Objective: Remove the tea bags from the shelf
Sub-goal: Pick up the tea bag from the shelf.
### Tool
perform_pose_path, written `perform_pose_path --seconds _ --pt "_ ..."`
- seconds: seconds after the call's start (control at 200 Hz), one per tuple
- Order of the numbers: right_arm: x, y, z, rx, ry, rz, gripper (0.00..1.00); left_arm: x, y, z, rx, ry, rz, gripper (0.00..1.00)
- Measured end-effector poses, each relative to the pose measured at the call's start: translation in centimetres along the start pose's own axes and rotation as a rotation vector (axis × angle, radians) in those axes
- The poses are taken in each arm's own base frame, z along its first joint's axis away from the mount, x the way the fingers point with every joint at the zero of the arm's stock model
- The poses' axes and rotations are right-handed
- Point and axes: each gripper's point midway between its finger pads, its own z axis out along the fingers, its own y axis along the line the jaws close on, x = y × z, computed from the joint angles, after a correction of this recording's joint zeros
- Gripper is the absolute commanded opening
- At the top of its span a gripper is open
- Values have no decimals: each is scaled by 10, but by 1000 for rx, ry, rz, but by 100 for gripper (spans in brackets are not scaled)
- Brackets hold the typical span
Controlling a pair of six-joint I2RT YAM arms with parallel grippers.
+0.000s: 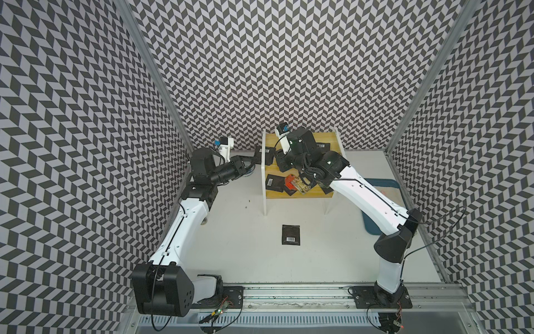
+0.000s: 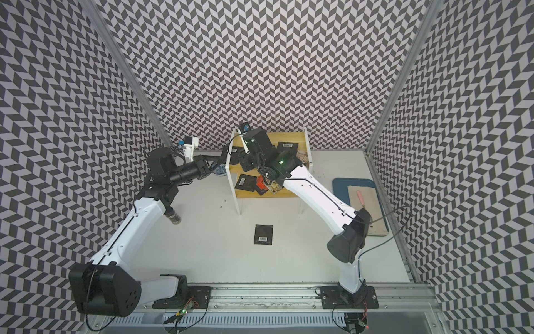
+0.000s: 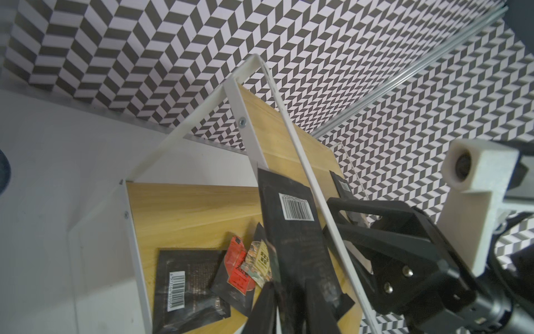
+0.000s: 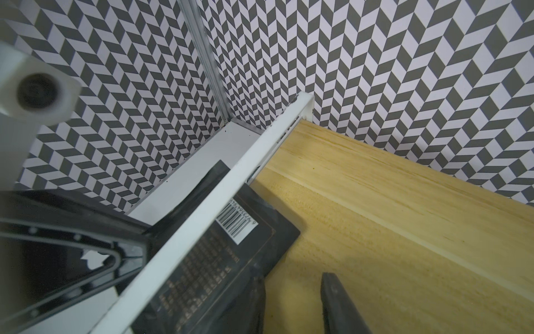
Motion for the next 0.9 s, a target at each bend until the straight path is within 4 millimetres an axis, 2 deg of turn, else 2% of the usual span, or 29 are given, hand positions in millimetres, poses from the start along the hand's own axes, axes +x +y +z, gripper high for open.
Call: perform_pose_path --seconds 0.08,0.255,0.391,0.541,0.671,0.786,0.901 --pt "0 0 -1 0 -2 0 37 -1 0 0 1 -3 0 0" --pt "3 -3 -11 2 -6 2 37 -7 5 -7 -21 -26 -8 0" --pt "-1 -7 -30 3 -27 14 38 -20 9 -27 -67 -88 0 0" --pt "-13 -11 -59 -6 -84 41 39 -30 3 -54 -129 -164 41 0" --pt "-13 -16 -86 -16 -125 65 40 -28 -8 -72 -169 -207 81 0" --pt "-4 -16 -102 -35 -134 78 41 -24 -18 -86 -197 -234 106 0" --pt "9 -16 -113 -54 -131 90 42 -8 -19 -97 -224 -233 107 0"
